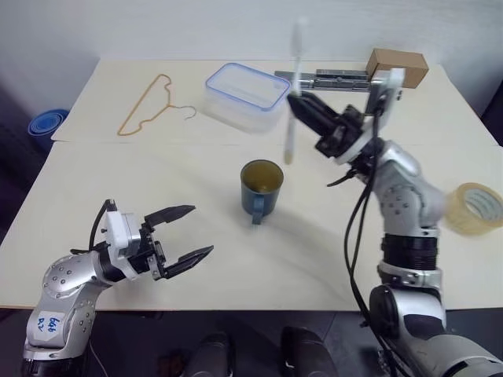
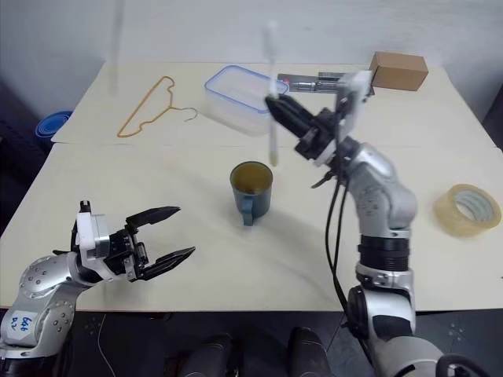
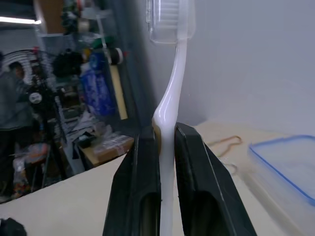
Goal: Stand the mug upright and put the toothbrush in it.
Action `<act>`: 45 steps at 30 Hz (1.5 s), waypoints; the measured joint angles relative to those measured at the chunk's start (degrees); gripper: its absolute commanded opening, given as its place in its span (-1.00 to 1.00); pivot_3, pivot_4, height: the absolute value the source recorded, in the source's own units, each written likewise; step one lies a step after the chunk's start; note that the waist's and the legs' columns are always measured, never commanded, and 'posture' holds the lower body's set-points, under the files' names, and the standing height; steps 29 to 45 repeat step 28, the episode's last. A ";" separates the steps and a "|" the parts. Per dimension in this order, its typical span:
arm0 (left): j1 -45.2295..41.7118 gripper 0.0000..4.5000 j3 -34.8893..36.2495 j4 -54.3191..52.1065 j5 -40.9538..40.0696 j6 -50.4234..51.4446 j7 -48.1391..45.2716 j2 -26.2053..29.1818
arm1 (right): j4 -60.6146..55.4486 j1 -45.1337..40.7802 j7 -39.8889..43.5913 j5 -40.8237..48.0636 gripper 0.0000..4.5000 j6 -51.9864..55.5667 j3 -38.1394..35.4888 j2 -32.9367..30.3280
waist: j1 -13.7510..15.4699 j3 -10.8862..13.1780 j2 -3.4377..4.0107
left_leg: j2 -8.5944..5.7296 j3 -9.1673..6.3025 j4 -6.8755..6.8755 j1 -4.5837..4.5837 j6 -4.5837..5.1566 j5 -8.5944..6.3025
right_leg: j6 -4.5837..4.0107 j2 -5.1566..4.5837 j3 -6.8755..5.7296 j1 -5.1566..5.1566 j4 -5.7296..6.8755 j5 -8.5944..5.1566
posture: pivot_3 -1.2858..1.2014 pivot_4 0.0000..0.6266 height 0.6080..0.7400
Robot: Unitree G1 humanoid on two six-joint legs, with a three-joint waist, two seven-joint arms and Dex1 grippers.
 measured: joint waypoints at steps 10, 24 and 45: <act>-0.33 1.00 2.30 2.37 -0.40 0.31 -0.13 0.23 | 8.37 4.77 8.22 -6.81 0.07 -16.87 5.97 0.80 | -0.53 0.02 0.02 | -0.01 -0.04 0.00 0.01 0.00 0.00 | 0.00 -0.01 -0.03 0.01 0.00 0.00 | 0.03 -0.52 1.00; 12.58 1.00 8.41 8.32 10.45 -6.48 -0.82 7.48 | 9.15 23.25 33.86 -9.03 0.99 -30.88 0.72 -30.38 | 0.12 0.05 -0.01 | 0.08 0.22 -0.13 0.12 0.03 -0.03 | 0.02 0.04 -0.05 0.16 -0.39 0.01 | 0.03 -0.52 1.00; 14.93 1.00 8.85 11.67 14.85 -11.16 -0.23 7.87 | 12.23 26.61 35.84 -9.01 0.99 -33.35 0.71 -30.43 | 0.13 0.08 -0.01 | 0.15 0.32 -0.09 0.18 0.01 -0.03 | 0.03 -0.01 -0.02 0.15 -0.32 0.01 | 0.03 -0.52 1.00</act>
